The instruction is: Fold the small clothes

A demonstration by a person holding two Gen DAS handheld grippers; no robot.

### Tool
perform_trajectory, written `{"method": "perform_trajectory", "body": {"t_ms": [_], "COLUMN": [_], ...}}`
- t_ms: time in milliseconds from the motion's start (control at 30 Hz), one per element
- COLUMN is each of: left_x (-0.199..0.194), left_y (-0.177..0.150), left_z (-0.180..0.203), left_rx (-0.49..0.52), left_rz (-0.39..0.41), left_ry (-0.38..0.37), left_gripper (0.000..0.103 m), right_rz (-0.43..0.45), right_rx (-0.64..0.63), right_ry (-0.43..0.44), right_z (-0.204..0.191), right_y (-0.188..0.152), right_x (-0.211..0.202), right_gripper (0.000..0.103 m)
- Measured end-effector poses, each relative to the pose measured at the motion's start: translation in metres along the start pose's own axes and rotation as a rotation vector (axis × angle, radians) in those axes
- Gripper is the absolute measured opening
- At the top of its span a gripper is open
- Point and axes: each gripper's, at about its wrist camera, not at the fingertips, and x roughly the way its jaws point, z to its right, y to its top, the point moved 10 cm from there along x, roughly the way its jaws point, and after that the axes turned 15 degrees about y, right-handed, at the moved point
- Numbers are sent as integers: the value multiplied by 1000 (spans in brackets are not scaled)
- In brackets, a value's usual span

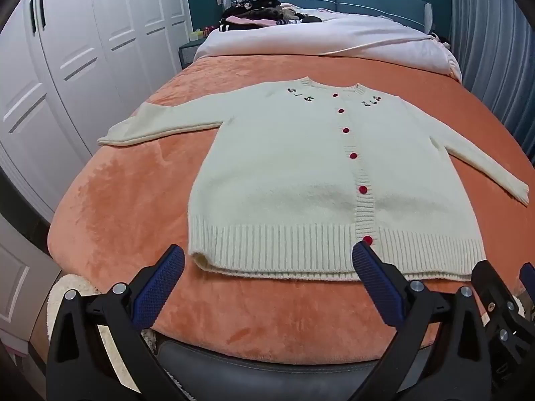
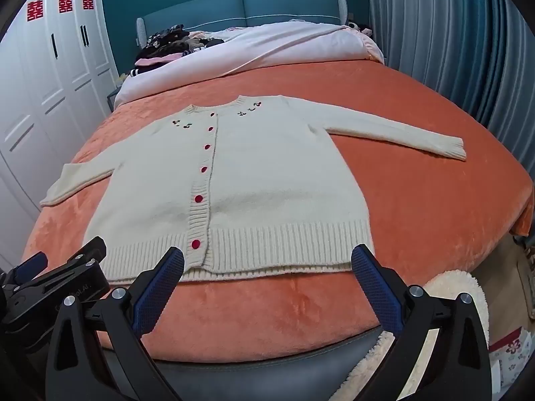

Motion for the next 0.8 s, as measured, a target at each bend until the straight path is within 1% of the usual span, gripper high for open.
{"method": "perform_trajectory", "body": {"t_ms": [300, 333, 367, 500, 567, 800], "left_x": [-2, -2, -4, -9, -6, -6], "left_y": [-3, -8, -6, -8, -8, -10], "left_z": [0, 2, 8, 16, 9, 6], "left_rx": [-12, -7, 16, 24, 23, 24], "left_rz": [5, 0, 3, 10, 10, 5], "left_ry": [-2, -2, 5, 5, -2, -2], "left_gripper": [98, 98, 98, 98, 98, 98], "right_rz": [1, 0, 3, -1, -2, -4], "right_rx": [-5, -2, -6, 7, 10, 14], "right_ry": [0, 0, 0, 11, 14, 16], "right_z": [-3, -3, -4, -4, -1, -1], "right_y": [0, -1, -2, -2, -3, -4], "right_x": [-3, -3, -4, -6, -5, -5], "right_gripper": [98, 98, 98, 98, 98, 98]}}
